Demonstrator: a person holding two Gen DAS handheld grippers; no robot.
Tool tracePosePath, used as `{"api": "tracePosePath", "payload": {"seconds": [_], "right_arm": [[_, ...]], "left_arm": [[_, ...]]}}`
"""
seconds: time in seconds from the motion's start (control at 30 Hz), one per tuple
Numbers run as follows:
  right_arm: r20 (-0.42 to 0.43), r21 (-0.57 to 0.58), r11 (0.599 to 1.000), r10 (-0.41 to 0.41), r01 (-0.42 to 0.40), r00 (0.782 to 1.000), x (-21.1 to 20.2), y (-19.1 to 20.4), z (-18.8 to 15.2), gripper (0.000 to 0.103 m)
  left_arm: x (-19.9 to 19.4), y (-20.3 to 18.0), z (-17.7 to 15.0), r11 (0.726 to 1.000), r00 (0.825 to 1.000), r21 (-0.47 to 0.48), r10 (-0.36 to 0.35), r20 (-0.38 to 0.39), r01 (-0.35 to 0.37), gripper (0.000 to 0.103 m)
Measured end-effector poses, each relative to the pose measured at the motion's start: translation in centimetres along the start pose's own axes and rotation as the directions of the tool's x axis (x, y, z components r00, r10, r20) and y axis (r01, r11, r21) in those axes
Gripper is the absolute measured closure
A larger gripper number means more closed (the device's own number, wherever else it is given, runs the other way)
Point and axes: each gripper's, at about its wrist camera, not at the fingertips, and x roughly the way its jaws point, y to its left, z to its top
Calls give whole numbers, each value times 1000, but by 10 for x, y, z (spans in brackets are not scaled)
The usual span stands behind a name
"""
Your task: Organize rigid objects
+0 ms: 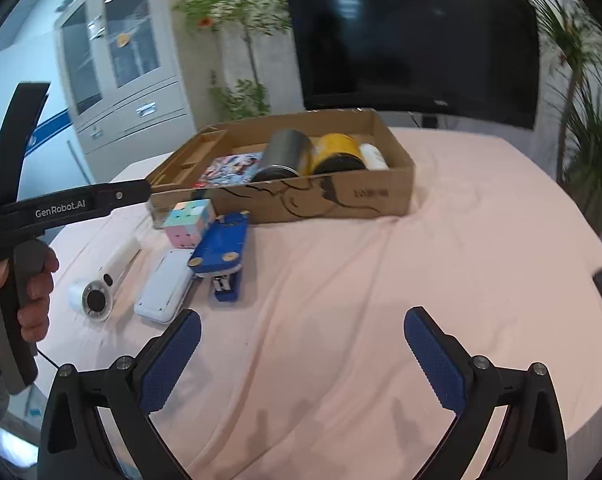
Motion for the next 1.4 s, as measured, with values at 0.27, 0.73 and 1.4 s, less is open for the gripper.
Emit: {"api": "tracePosePath", "payload": {"seconds": [0.27, 0.73, 1.4], "right_arm": [[9, -70, 996, 59, -58, 998, 17, 13, 17, 1], [-110, -200, 956, 197, -215, 974, 92, 69, 61, 6], [-214, 270, 923, 334, -273, 918, 116, -48, 26, 69]], "left_arm": [[-23, 24, -10, 994, 998, -90, -57, 19, 58, 7], [70, 34, -14, 896, 900, -294, -394, -184, 332, 8], [87, -14, -27, 854, 841, -318, -491, -227, 412, 10]]}}
